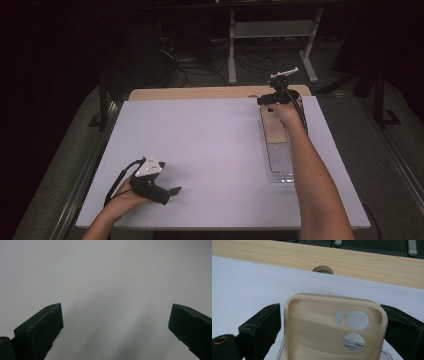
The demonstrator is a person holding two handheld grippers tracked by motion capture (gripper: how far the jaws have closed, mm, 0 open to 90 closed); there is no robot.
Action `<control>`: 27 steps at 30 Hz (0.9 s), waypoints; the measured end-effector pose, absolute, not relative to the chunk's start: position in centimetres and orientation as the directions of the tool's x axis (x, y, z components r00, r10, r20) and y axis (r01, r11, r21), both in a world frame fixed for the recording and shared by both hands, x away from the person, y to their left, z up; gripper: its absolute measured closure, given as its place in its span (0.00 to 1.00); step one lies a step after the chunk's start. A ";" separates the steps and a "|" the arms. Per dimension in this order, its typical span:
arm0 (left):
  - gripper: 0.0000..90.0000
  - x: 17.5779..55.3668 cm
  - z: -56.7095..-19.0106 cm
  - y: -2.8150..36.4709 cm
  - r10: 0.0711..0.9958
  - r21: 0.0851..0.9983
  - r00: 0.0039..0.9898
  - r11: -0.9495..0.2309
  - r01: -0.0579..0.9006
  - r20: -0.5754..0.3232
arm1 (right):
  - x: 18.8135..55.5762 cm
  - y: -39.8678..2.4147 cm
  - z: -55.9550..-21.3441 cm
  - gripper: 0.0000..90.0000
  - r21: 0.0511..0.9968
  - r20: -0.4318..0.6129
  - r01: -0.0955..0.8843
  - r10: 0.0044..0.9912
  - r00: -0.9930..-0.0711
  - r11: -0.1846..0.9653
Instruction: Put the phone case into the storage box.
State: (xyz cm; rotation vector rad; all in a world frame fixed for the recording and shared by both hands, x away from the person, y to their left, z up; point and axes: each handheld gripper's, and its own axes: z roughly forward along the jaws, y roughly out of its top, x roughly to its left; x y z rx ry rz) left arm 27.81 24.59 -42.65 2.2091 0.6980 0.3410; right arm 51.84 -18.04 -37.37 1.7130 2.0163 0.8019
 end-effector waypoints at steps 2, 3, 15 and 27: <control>0.00 27.8 -42.6 24.6 0.582 0.751 0.813 -0.545 0.374 0.018 | 51.7 -18.1 -37.1 0.06 0.641 0.080 0.762 0.978 -0.191 0.096; 0.00 27.8 -42.6 24.6 0.582 0.751 0.813 -0.544 0.373 0.018 | 51.6 -18.1 -37.0 0.06 0.645 0.087 0.759 0.978 -0.192 0.092; 0.00 28.2 -42.2 24.4 0.578 0.752 0.816 -0.545 0.372 0.016 | 49.7 -18.8 -34.5 0.04 0.693 0.108 0.713 0.964 -0.244 0.103; 0.00 28.8 -41.1 25.0 0.532 0.767 0.847 -0.532 0.359 -0.027 | 45.3 -18.9 -33.8 0.02 0.755 0.129 0.639 0.922 -0.364 0.146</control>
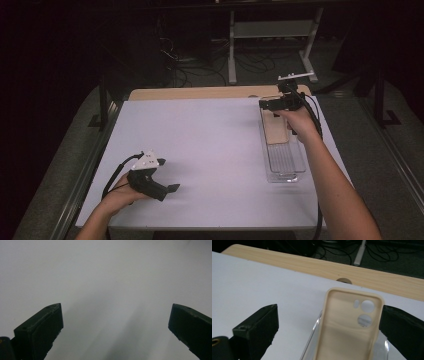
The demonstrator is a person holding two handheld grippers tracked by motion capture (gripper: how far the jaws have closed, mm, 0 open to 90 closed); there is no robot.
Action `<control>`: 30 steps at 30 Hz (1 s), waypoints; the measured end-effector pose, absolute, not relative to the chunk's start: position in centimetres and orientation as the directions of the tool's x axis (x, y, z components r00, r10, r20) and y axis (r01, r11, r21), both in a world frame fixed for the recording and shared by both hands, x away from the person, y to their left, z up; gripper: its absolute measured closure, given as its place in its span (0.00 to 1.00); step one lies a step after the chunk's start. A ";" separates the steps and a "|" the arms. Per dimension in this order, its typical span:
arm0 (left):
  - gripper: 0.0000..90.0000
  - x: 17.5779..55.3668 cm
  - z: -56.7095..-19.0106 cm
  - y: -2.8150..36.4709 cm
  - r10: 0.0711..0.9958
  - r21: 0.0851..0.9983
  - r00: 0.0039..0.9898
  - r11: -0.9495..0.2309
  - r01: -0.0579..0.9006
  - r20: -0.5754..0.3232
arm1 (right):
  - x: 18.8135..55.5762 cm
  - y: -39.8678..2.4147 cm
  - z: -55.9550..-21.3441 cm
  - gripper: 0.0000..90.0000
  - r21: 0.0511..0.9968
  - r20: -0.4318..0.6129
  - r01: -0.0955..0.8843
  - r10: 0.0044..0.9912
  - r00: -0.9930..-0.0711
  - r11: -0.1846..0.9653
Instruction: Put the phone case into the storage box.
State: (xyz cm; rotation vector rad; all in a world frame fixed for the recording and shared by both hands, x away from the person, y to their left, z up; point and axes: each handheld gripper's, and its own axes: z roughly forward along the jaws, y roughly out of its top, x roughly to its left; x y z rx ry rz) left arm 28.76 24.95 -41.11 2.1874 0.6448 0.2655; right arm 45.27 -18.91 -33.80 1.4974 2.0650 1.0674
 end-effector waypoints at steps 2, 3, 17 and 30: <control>0.00 28.9 -40.9 25.0 0.526 0.767 0.850 -0.533 0.357 -0.030 | 44.4 -18.9 -33.8 0.02 0.766 0.129 0.622 0.911 -0.393 0.159; 0.00 28.9 -40.8 25.0 0.523 0.770 0.852 -0.531 0.353 -0.030 | 44.0 -18.9 -33.8 0.02 0.771 0.133 0.617 0.906 -0.401 0.160; 0.00 29.9 -39.5 24.5 0.496 0.776 0.867 -0.530 0.343 -0.045 | 39.3 -19.3 -34.6 0.03 0.809 0.160 0.561 0.852 -0.499 0.177; 0.00 30.3 -39.0 24.5 0.482 0.782 0.875 -0.529 0.331 -0.045 | 35.4 -19.8 -35.6 0.03 0.832 0.179 0.517 0.786 -0.591 0.199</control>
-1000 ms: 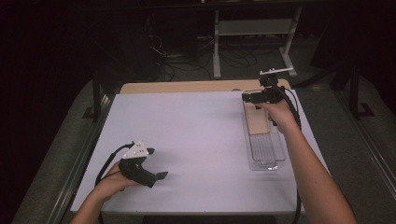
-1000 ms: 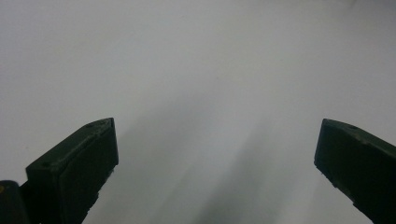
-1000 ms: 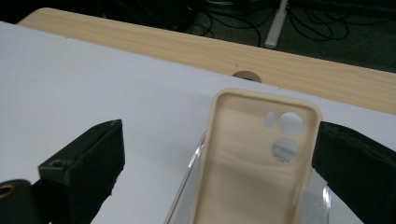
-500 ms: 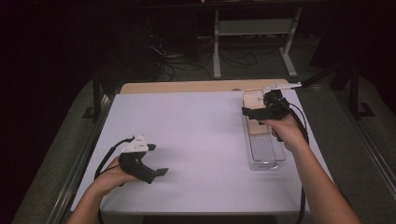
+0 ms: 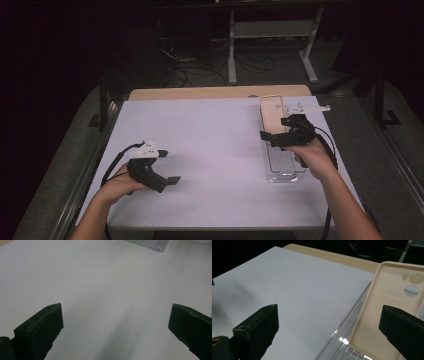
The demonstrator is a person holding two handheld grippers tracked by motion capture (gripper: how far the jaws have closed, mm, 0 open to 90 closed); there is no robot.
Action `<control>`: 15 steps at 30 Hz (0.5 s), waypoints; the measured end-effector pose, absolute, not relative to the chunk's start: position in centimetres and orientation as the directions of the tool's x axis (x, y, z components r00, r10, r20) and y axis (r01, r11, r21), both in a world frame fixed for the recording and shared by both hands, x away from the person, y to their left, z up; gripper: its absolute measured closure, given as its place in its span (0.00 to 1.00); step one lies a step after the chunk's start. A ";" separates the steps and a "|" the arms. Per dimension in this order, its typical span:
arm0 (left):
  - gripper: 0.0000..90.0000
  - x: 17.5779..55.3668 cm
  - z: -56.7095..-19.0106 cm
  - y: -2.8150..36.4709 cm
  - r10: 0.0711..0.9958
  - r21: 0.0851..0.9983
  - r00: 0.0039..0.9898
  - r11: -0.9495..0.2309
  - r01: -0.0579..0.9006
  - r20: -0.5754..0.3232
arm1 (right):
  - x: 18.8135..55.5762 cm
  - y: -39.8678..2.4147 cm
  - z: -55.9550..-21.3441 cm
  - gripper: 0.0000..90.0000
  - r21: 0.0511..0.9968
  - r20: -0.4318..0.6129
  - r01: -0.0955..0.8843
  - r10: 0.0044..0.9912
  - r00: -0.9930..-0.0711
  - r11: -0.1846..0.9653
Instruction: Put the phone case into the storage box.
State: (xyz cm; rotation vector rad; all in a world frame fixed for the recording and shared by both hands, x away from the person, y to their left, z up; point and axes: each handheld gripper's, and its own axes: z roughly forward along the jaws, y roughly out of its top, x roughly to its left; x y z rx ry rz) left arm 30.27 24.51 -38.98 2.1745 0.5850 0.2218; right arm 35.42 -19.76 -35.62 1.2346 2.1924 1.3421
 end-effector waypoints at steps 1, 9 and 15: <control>0.00 30.2 -39.0 24.5 0.483 0.782 0.874 -0.528 0.333 -0.046 | 35.2 -19.8 -35.8 0.03 0.836 0.176 0.510 0.780 -0.601 0.204; 0.00 30.1 -38.9 24.7 0.478 0.779 0.878 -0.535 0.327 -0.040 | 33.4 -19.8 -36.7 0.03 0.834 0.180 0.504 0.753 -0.633 0.224; 0.00 30.0 -38.9 24.8 0.479 0.781 0.877 -0.531 0.328 -0.042 | 32.1 -20.1 -37.2 0.03 0.837 0.197 0.503 0.737 -0.646 0.216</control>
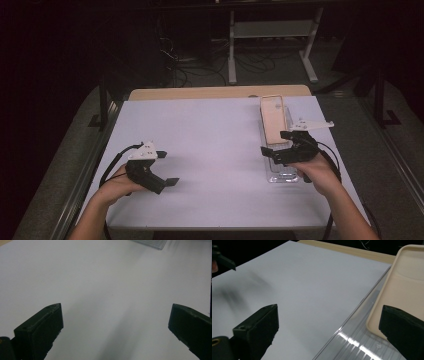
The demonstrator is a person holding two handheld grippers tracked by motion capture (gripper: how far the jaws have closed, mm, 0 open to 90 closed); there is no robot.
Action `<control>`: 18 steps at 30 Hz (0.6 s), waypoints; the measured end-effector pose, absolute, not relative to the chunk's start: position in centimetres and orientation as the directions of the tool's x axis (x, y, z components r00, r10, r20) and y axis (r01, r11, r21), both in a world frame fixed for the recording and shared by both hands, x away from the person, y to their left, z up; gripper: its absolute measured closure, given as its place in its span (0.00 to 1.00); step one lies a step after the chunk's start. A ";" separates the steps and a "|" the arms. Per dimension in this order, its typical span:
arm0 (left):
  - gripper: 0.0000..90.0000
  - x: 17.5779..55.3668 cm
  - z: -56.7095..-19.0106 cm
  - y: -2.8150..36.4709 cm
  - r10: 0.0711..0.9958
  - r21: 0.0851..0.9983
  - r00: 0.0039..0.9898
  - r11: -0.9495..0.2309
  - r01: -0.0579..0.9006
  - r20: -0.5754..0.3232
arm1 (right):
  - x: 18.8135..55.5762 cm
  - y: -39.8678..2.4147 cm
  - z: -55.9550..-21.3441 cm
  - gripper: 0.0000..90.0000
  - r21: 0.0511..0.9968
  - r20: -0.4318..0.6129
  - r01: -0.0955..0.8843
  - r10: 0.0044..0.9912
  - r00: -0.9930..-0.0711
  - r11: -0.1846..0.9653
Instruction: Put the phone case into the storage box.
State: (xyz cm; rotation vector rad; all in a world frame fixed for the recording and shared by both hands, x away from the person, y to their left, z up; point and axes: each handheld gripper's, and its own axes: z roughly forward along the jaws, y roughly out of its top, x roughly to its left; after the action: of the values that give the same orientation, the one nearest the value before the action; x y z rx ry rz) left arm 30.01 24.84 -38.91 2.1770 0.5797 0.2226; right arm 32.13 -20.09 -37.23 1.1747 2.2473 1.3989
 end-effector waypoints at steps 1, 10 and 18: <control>0.00 30.0 -38.9 24.9 0.482 0.780 0.875 -0.530 0.331 -0.044 | 31.9 -20.1 -37.3 0.03 0.837 0.197 0.503 0.737 -0.646 0.217; 0.00 30.0 -38.9 24.9 0.480 0.780 0.876 -0.530 0.331 -0.046 | 30.6 -20.6 -38.1 0.03 0.836 0.198 0.497 0.718 -0.667 0.230; 0.00 30.0 -38.9 24.9 0.475 0.780 0.879 -0.532 0.330 -0.048 | 29.6 -20.6 -38.9 0.03 0.828 0.195 0.498 0.699 -0.688 0.260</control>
State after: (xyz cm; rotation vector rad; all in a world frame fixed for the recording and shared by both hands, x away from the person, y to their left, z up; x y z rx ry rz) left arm 30.02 24.87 -38.93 2.1776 0.5776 0.2138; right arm 29.62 -20.63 -38.91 1.1204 2.3174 1.3994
